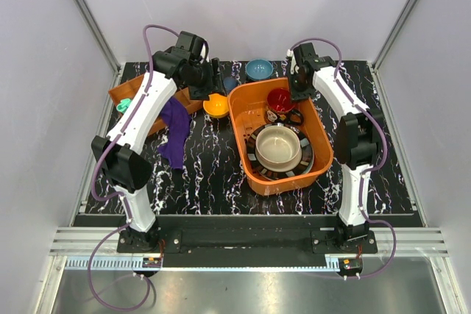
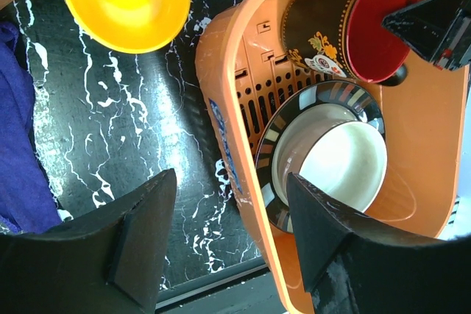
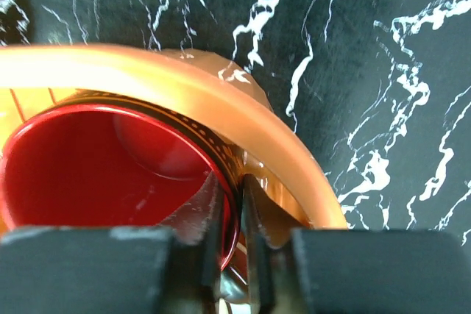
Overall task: Place the mixed dishes into the plastic bin
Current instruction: Place the cup in the plastic bin.
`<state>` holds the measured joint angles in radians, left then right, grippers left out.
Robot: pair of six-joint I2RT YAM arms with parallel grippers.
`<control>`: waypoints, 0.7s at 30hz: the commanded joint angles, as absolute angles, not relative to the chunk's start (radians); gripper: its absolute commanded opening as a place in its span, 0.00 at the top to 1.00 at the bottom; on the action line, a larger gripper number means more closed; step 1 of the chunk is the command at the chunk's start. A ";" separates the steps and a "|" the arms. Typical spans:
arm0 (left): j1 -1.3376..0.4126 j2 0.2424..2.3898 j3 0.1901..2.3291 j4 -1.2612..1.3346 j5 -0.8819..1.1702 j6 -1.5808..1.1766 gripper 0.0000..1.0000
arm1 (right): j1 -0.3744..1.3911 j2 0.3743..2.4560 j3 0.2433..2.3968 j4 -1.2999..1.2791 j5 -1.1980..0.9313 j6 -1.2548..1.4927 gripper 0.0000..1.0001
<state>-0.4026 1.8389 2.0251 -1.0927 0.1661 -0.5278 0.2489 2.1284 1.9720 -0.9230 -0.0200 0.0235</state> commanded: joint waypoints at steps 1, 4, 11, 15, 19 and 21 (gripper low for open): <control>-0.388 1.827 2.062 -1.085 0.193 -0.514 0.35 | 0.232 2.118 2.060 -0.755 0.018 0.043 0.79; -0.385 1.827 2.063 -1.086 0.196 -0.514 0.35 | 0.232 2.118 2.068 -0.755 0.017 0.051 0.72; -0.380 1.824 2.059 -1.086 0.193 -0.512 0.35 | 0.232 2.121 2.100 -0.755 0.003 0.081 0.62; -0.376 1.822 2.060 -1.086 0.190 -0.517 0.35 | 0.232 2.112 2.118 -0.759 0.005 0.098 0.59; -0.371 1.827 2.062 -1.068 0.189 -0.532 0.35 | 0.232 2.083 2.146 -0.765 -0.026 0.126 0.54; -0.370 1.836 2.063 -1.058 0.189 -0.548 0.35 | 0.232 2.060 2.161 -0.769 -0.034 0.146 0.53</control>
